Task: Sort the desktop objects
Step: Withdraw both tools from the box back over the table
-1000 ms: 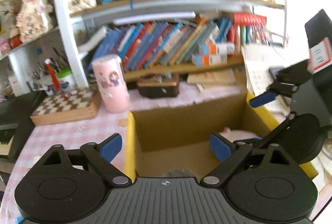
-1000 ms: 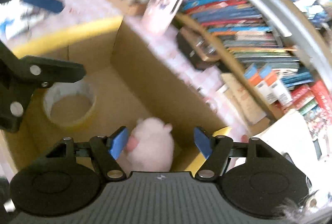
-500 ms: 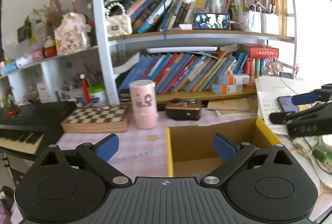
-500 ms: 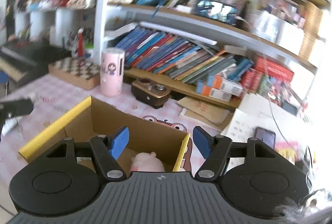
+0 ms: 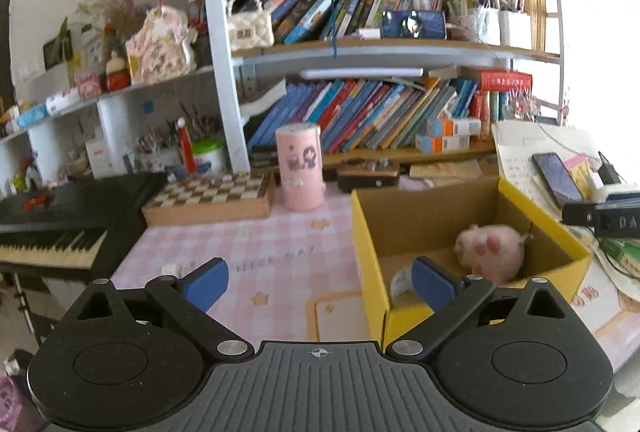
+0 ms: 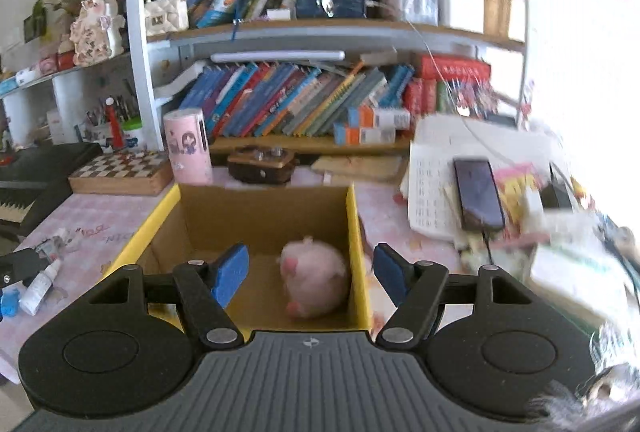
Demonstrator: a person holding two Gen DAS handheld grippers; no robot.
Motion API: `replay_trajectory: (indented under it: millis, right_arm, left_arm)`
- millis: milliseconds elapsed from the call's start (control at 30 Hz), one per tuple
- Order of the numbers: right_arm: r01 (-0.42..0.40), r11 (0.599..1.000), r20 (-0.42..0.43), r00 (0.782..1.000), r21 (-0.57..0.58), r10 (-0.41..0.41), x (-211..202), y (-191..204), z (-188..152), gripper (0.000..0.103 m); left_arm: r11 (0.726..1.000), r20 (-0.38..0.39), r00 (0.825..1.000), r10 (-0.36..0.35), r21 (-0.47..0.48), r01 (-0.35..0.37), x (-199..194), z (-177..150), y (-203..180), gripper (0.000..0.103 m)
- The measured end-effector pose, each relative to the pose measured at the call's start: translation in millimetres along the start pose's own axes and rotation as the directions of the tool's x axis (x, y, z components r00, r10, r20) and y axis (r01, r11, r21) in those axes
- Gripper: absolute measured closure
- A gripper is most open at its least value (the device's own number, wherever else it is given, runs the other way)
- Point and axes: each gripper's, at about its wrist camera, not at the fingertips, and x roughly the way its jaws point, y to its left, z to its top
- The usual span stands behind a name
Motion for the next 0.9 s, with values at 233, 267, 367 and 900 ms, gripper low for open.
replay_trajectory:
  millis: [233, 267, 367, 900]
  right_arm:
    - [0.030, 0.999, -0.074, 0.997, 0.045, -0.027, -21, 36, -39, 0.036]
    - [0.035, 0.998, -0.080, 0.996, 0.048, -0.031, -25, 41, -43, 0.036]
    - [0.042, 0.998, -0.099, 0.994, 0.044, -0.037, -35, 56, -55, 0.036]
    - [0.003, 1.000, -0.198, 0.980, 0.008, -0.001, -77, 131, -106, 0.035]
  left_arm:
    - [1.000, -0.014, 1.000, -0.001, 0.013, 0.001, -21, -27, 18, 0.003]
    - [1.000, -0.019, 1.000, -0.004, 0.015, 0.004, -24, -31, 22, 0.003]
    - [1.000, -0.030, 0.999, -0.012, 0.027, 0.013, -34, -43, 31, 0.003]
    - [0.999, -0.136, 0.990, -0.038, 0.018, 0.041, -67, -90, 74, 0.003]
